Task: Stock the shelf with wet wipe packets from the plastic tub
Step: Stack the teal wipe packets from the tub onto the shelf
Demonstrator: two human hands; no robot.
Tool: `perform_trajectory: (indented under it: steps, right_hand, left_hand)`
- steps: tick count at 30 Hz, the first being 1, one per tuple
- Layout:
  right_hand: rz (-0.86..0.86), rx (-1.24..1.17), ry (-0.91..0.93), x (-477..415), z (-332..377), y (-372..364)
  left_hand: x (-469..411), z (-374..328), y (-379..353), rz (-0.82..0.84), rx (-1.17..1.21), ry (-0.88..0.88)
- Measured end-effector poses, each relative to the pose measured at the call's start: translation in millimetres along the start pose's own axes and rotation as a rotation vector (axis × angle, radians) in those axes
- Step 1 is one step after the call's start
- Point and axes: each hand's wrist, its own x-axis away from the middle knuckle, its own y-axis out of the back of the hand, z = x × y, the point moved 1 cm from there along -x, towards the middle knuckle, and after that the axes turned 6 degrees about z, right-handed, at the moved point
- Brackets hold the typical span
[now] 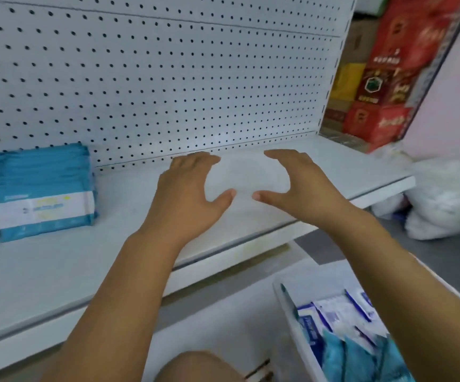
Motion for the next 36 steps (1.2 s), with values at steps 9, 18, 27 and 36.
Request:
perform_trajectory:
  steps: [9, 18, 27, 36]
  right_hand:
    - [-0.068, 0.056, -0.203, 86.8, -102.3, 54.6]
    - [0.078, 0.054, -0.462, 195.7, -161.4, 19.0]
    - [0.245, -0.186, -0.815, 276.2, -195.0, -33.8]
    - [0.443, -0.263, -1.010, 291.7, -219.0, -57.4]
  left_hand:
    - [-26.5, -115.5, -84.8, 0.128, 0.157, -0.208]
    - [25.9, -122.3, -161.4, 0.406, 0.356, -0.205]
    - [76.4, -100.2, -227.0, 0.726, 0.107, -0.172]
    - [107.4, -101.5, -262.4, 0.774, -0.050, -0.213]
